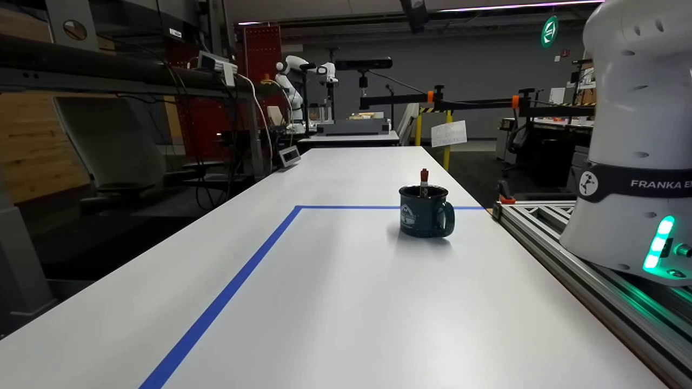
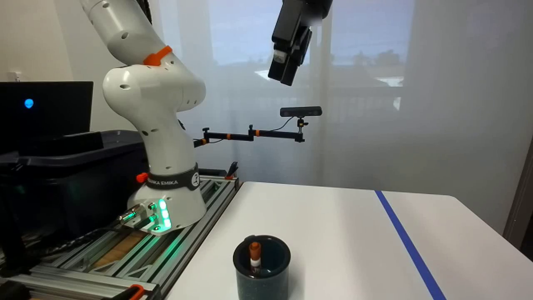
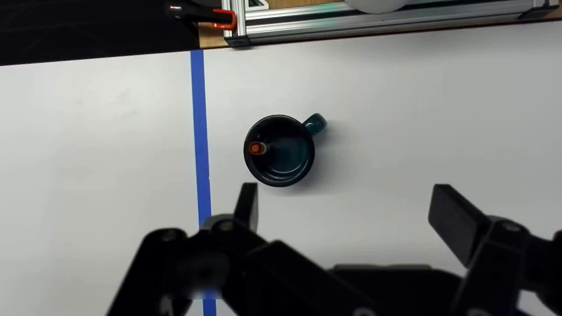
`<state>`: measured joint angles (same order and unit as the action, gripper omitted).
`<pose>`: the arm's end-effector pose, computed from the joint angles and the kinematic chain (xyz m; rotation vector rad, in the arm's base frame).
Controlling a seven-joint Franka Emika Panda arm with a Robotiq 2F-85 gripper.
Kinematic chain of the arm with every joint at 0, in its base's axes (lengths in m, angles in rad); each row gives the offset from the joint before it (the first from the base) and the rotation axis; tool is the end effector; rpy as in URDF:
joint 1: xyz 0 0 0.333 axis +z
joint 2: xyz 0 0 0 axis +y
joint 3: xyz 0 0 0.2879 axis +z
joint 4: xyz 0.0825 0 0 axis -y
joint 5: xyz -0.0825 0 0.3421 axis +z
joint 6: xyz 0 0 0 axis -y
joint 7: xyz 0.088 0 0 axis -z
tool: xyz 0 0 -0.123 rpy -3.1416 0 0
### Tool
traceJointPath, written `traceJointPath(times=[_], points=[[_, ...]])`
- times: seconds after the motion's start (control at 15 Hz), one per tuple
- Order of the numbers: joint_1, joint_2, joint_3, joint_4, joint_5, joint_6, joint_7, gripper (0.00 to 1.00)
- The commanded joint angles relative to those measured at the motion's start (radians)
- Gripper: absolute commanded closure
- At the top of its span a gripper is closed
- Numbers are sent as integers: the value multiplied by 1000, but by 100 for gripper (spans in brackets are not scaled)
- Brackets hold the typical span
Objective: Remove the marker from the cup
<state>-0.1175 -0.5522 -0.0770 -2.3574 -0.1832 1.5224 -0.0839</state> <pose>0.3113 -0.0873 0.4801 3.0018 -0.1143 -0.4533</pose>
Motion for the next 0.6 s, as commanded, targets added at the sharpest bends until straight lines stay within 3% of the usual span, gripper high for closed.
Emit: traceJointPath(times=[0.0,0.2,0.53], points=[[25,33,-34,2,-24,4,-83,0],[42,100,-84,-22,-60,54,-271,0],[24,241,-95,-93,-122,230,-267,0]])
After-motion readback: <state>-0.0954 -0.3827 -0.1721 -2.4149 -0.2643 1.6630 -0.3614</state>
